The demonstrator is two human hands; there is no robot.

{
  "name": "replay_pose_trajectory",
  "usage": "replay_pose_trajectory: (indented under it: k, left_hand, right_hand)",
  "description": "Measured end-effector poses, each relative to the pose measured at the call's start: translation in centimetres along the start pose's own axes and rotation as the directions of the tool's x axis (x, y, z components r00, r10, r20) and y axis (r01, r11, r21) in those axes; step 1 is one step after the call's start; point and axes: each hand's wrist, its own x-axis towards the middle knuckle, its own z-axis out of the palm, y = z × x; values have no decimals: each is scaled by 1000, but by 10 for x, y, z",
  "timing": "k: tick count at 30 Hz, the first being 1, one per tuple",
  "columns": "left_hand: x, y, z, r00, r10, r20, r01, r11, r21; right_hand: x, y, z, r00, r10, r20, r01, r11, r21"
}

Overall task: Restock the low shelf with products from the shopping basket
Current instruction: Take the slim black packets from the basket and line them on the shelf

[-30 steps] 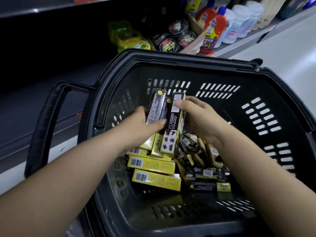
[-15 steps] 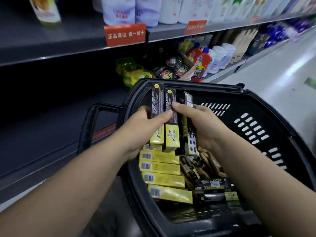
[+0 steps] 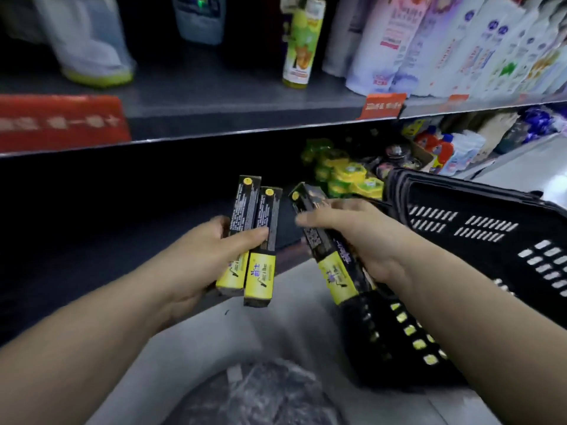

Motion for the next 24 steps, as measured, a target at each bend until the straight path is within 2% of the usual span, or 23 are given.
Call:
replay_pose_trajectory:
  k: [6,9,12,15,18,21,24]
  left_hand:
    - [-35,-46,-98,965,-90,-248,68,993,-96]
    - [-49,-60,-127,946,-92,-310,67,994,-90]
    - [-62,-72,-147,929,-104,-354,82,994,-77]
    - [-81,-84,-171,902,-85,-424,89,996,-9]
    - [-106,-96,-199,848,-92,-522,105,994,-6]
    - [-129,-115,-221,795,-110,-596,47,992,-120]
    - [-145,-139,-233,741,-117,-661,11,987,-162]
  right_hand:
    - [40,34,111,969,-33,246,24,999,39]
    - [49,50,154,946,23,323,-50,996,74]
    - [54,64,184,943,111,314,-147,985,93]
    - [58,73,205,924,129,361,-186,974,128]
    - [69,75,226,941,70,332,-120,984,132]
    - [88,71,252,978,20,208,-58,982,180]
    - [107,67,280,982,-13,186,-21,983,182]
